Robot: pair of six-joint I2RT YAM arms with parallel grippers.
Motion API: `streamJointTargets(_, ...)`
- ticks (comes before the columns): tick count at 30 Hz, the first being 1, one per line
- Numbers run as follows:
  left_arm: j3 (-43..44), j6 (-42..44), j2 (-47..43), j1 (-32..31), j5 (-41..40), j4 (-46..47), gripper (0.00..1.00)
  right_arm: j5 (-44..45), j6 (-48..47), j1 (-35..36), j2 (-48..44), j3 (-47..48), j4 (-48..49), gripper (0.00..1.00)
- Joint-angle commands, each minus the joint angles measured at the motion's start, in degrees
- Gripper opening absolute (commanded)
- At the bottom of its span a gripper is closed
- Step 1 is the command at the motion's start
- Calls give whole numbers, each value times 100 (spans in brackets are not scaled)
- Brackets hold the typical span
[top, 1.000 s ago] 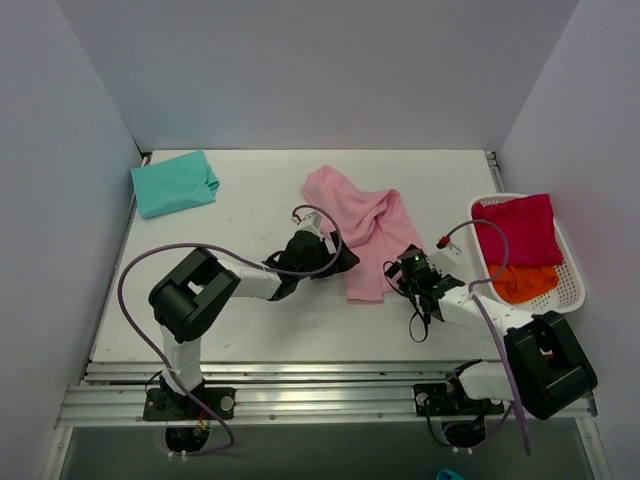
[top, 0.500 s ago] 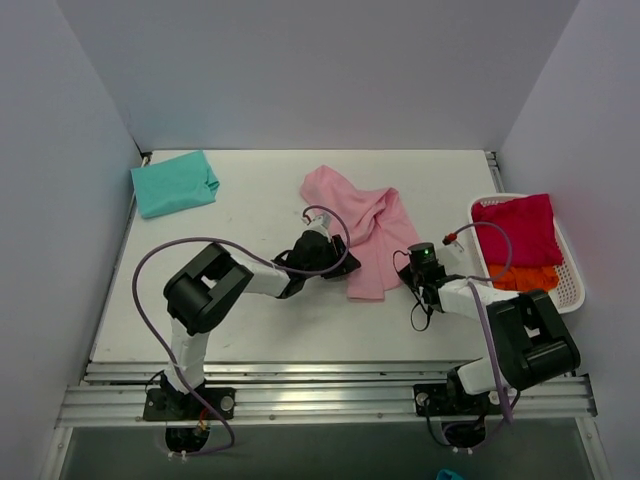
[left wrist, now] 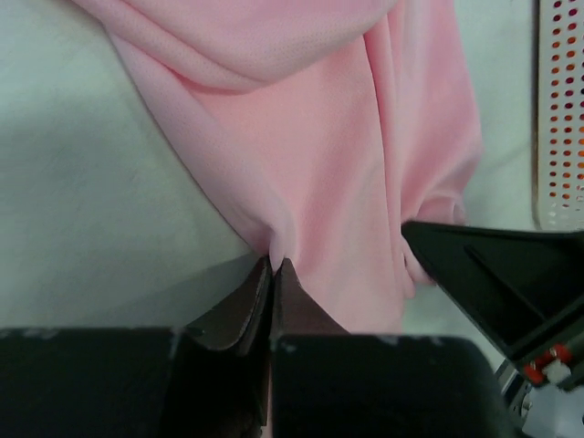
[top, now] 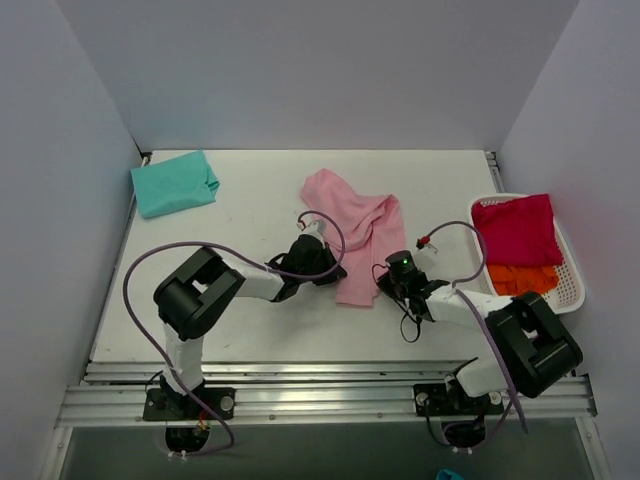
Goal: Fold and stack the t-shirts
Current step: Fold the tshirt
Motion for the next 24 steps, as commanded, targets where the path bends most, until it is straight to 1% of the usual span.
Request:
streamJointTargets(1, -493, 238, -875, -16, -386, -549, 3, 687, 359, 828, -616, -44, -972, 0)
streamJointTargets(2, -651, 238, -1242, -51, -396, -680, 3, 819, 586, 1247, -852, -27, -1234, 0)
streamJointTargets(3, -966, 246, -1437, -68, -396, -742, 3, 1064, 710, 1452, -959, -18, -1376, 0)
streamJointTargets(4, -1108, 247, -1805, -95, -631, -847, 3, 1188, 824, 1663, -1073, -27, -1604, 0)
streamJointTargets(5, -1379, 247, -1991, -182, -686, -1048, 3, 1328, 1095, 2143, -1274, -53, -1702, 0)
streamJointTargets(6, -1521, 238, -2184, -235, -747, -1146, 3, 1600, 1246, 2383, -1354, -62, -1825, 0)
streamJointTargets(8, -1820, 124, -2747, -436, -975, -1348, 3, 1803, 1719, 2805, -1486, -88, -2166, 0)
streamJointTargets(9, -2126, 63, -2958, -507, -1063, -1401, 3, 1918, 1879, 3216, -1504, -88, -2247, 0)
streamJointTargets(10, -2260, 1, -3351, -621, -1178, -1480, 3, 2101, 2054, 3412, -1522, -97, -2596, 0)
streamJointTargets(11, -2383, -52, -3538, -727, -1405, -1681, 3, 2190, 2221, 3596, -1540, -106, -2695, 0)
streamJointTargets(12, -2488, -157, -3722, -919, -1520, -1787, 3, 2278, 2562, 3790, -1531, -123, -2818, 0)
streamJointTargets(13, -2655, -219, -4038, -999, -1617, -1919, 4, 2340, 2705, 4114, -1522, -123, -3019, 0)
streamJointTargets(14, -2735, -271, -4180, -1070, -1688, -2146, 4, 2410, 2846, 4256, -1479, -115, -3126, 0)
streamJointTargets(15, -2805, -385, -4321, -1123, -1741, -2236, 5, 2446, 3091, 4388, -1452, -88, -3231, 16)
streamJointTargets(16, -2954, -447, -4583, -1236, -1767, -2332, 13, 2490, 3241, 4668, -1434, -45, -3511, 34)
streamJointTargets(17, -3034, -509, -4699, -1298, -1768, -2490, 21, 2638, 3408, 4818, -1399, -9, -3687, 69)
streamJointTargets(18, -3104, -631, -4830, -1360, -1811, -2561, 35, 2726, 3592, 4977, -1382, 43, -3898, 86)
streamJointTargets(19, -3166, -702, -5058, -1500, -1855, -2640, 52, 2832, 3907, 5135, -1382, 174, -4292, 93)
streamJointTargets(20, -3253, -755, -5165, -1580, -1899, -2850, 80, 2946, 4032, 5380, -1364, 245, -4478, 95)
streamJointTargets(21, -3263, -834, -5270, -1659, -1960, -3052, 91, 3121, 4164, 5487, -1347, 333, -4680, 95)
streamJointTargets(22, -3254, -869, -5471, -1773, -2161, -3219, 97, 3210, 4322, 5636, -1329, 542, -5030, 96)
streamJointTargets(23, -3219, -904, -5569, -1808, -2250, -3526, 97, 3315, 4341, 5698, -1285, 675, -5164, 96)
streamJointTargets(24, -3219, -913, -5683, -1835, -2338, -3633, 97, 3516, 4324, 5734, -1259, 824, -5288, 96)
